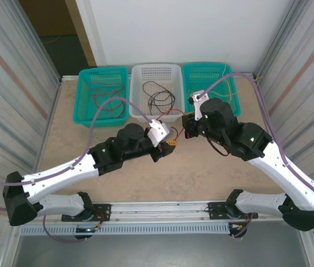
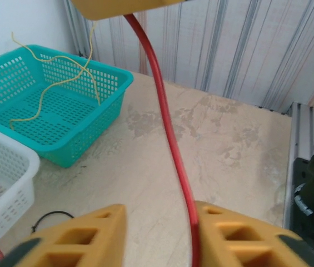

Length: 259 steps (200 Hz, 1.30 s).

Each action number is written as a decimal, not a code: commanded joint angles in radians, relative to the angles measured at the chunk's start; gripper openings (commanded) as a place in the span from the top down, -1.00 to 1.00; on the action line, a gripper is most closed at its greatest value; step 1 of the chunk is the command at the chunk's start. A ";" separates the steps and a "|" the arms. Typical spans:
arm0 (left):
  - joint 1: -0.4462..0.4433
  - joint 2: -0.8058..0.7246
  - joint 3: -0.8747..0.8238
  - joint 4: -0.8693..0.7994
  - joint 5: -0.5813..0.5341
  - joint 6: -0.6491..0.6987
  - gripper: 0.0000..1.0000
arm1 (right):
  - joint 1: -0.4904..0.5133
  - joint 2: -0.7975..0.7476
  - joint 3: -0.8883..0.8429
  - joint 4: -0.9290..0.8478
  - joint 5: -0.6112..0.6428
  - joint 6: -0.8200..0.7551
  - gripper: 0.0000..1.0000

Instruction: Untangle the cables

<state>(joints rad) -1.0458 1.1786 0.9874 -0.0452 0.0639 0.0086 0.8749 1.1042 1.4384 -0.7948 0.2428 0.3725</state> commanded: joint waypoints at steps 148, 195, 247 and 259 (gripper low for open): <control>0.346 -0.067 -0.068 0.367 0.261 -1.097 1.00 | -0.118 -0.223 -0.415 0.583 -0.552 0.234 -0.48; 0.349 -0.040 -0.067 0.449 0.304 -1.193 1.00 | -0.050 -0.121 -0.375 0.628 -0.542 0.188 -0.45; 0.349 -0.046 -0.064 0.468 0.320 -1.205 1.00 | -0.041 -0.009 -0.350 0.674 -0.590 0.177 -0.32; 0.349 -0.044 -0.062 0.472 0.326 -1.206 1.00 | -0.039 0.001 -0.344 0.683 -0.590 0.177 -0.29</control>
<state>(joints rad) -0.7002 1.1408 0.9207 0.3721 0.3592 -1.1755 0.8253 1.0912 1.0531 -0.1680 -0.3183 0.5674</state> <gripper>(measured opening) 0.074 0.659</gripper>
